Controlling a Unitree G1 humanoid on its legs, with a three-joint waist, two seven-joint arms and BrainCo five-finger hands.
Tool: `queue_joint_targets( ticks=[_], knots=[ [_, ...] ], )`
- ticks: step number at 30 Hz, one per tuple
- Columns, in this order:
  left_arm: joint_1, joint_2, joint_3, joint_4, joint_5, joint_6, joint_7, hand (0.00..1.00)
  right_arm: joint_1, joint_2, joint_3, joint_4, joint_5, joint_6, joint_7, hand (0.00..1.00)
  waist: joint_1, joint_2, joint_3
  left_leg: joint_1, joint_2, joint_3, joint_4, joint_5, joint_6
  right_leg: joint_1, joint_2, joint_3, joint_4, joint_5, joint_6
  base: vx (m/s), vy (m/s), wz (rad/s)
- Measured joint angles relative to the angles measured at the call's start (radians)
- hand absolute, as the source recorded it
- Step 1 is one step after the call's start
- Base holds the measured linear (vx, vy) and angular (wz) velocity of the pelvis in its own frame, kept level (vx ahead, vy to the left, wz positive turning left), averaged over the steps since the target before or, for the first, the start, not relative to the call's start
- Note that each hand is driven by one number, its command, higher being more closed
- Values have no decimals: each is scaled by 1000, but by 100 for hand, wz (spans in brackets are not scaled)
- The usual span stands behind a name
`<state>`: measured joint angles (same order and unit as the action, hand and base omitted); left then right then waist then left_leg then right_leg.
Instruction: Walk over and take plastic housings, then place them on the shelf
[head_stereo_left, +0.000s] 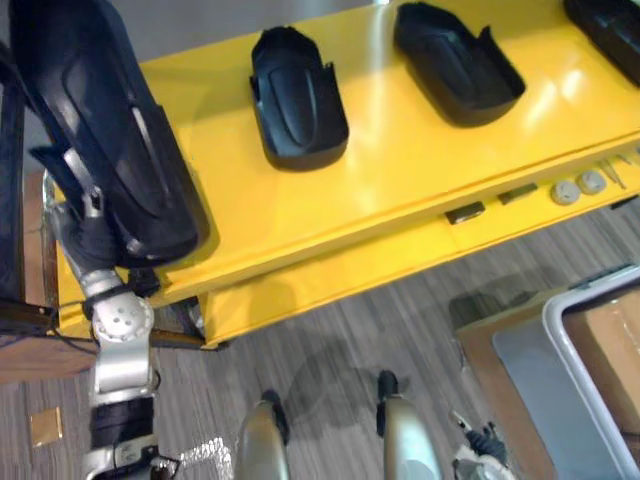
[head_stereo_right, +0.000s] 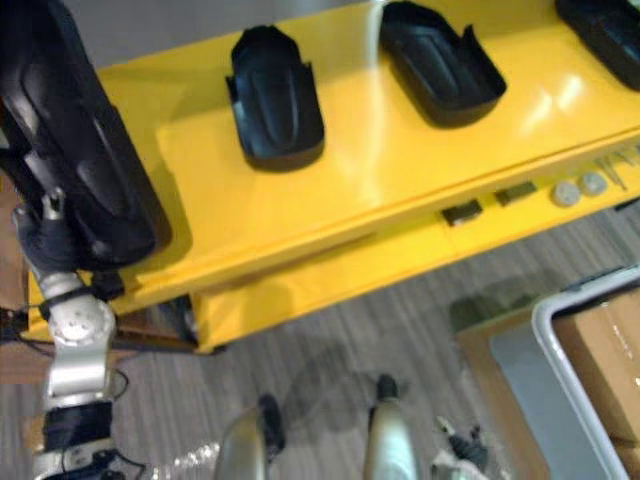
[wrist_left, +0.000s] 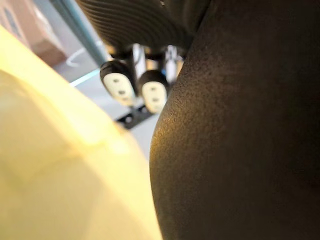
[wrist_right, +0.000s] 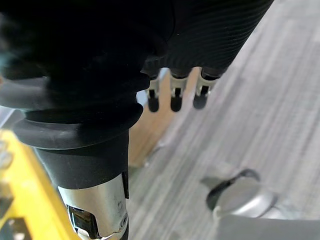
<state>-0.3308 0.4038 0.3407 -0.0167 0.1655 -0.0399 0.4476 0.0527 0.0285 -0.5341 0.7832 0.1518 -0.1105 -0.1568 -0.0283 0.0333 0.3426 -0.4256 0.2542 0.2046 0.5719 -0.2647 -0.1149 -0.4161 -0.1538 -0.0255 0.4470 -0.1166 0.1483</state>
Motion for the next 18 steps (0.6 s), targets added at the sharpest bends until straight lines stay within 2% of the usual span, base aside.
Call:
queue_joint_targets(
  ticks=[3, 6, 9, 14, 18],
  knots=[
    [-80, 62, 1, -3, -16, 8, -1, 100, -4, -2, 21, -38, 1, 2, 0, 0, 19, -6, 6, -13, 4, -1, 11, 10, -3, -6, -5, -9, 24, -5, 4, 47, -11, 19],
    [-155, 122, 1, -2, -42, 27, -16, 100, -15, -2, 21, -70, 1, 2, 1, 0, 23, -6, 24, -17, 4, 0, 18, 12, -4, -3, -16, -29, 33, -5, 5, 59, 3, 18],
    [-273, 183, -12, 33, -42, 28, -34, 100, -22, -7, 42, -73, 3, 3, 3, 0, 30, -7, 46, -29, 8, 13, 25, 16, -4, -4, -22, -39, 34, -6, 5, 34, 2, 13],
    [-514, 261, -113, 248, -42, 46, -82, 100, -21, -6, 89, -69, 31, 5, 7, 0, 35, -7, 47, -27, 7, 23, 9, 29, -9, -4, -28, -52, 30, -6, 5, 6, -20, 4],
    [-624, 267, -165, 379, -42, 48, -135, 100, -19, -6, 98, -67, 44, 6, 19, 0, 34, -7, 47, -19, 10, 25, -10, 42, -15, -4, -31, -55, 26, -6, 4, -2, -47, 1]
  ],
)
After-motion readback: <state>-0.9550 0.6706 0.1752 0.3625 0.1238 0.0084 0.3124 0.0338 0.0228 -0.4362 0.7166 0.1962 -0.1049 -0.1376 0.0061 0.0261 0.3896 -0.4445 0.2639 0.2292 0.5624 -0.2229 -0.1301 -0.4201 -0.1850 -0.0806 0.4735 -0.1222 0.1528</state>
